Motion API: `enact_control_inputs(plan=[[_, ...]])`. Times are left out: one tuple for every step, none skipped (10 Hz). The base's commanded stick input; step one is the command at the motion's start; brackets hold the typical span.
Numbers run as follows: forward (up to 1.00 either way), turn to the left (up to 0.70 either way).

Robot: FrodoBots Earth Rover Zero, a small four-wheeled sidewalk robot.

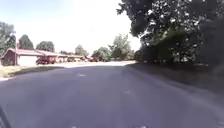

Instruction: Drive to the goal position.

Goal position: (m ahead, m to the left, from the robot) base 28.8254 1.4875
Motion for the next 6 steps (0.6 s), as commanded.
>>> enact_control_inputs(plan=[[0.70,-0.18],[0.70,-0.16],[0.70,-0.18],[0.70,0.03],[0.70,0.03],[0.70,0.03]])
